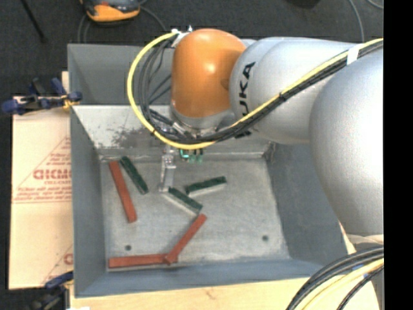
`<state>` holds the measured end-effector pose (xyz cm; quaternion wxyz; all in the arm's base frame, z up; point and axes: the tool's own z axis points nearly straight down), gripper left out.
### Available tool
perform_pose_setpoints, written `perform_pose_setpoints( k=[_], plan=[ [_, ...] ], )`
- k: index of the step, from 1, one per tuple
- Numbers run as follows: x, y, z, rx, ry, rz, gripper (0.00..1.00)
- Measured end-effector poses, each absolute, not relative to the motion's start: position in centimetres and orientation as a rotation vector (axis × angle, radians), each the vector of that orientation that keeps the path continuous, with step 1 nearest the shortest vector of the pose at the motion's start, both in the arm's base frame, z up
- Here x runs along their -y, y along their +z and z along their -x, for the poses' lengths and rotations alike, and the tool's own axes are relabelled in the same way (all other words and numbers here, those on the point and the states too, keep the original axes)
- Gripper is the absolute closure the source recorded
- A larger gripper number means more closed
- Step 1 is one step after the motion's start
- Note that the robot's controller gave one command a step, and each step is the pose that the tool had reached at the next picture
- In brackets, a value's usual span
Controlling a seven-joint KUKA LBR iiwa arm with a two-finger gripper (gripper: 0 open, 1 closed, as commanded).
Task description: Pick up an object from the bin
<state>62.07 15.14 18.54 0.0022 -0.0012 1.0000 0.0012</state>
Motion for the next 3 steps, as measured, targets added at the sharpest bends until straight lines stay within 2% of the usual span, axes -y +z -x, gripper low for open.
perform_pose_setpoints(
  k=[1, 2, 3],
  plan=[
    [-14.3, 17.2, -61.9, -3.130, 0.003, 0.106, 0.00],
    [-11.6, 12.8, -62.5, -3.091, -0.001, 0.537, 0.00],
    [-8.8, 11.0, -57.8, -3.066, 0.002, 0.666, 0.00]
  ],
)
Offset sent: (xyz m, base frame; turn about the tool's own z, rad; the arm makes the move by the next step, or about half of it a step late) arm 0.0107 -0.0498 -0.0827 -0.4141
